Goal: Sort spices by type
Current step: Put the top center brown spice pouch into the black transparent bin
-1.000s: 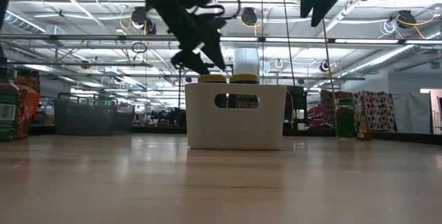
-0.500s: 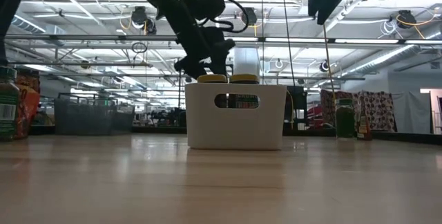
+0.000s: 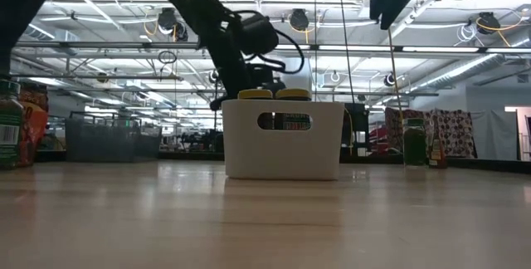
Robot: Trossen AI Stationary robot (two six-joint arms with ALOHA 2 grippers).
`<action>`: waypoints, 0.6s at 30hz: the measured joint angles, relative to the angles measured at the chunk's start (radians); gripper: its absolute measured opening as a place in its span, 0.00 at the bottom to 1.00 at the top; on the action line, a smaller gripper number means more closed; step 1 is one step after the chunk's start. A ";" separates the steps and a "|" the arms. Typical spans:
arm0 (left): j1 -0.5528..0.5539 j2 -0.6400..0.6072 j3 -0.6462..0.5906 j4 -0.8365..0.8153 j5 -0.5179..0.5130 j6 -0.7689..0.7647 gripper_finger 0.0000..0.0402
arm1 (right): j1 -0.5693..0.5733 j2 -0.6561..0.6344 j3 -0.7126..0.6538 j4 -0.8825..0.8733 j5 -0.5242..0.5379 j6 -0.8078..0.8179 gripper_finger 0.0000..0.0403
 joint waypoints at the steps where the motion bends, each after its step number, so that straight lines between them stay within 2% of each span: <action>1: 0.000 0.006 0.000 0.009 0.000 0.000 0.71 | 0.000 0.000 0.000 0.000 0.000 0.000 0.70; 14: -0.001 0.010 0.000 0.026 -0.001 0.001 0.71 | 0.000 0.000 0.000 0.000 0.012 -0.023 0.70; 18: -0.001 0.008 -0.001 0.023 0.008 0.011 0.65 | 0.000 0.000 0.000 0.000 0.020 -0.029 0.70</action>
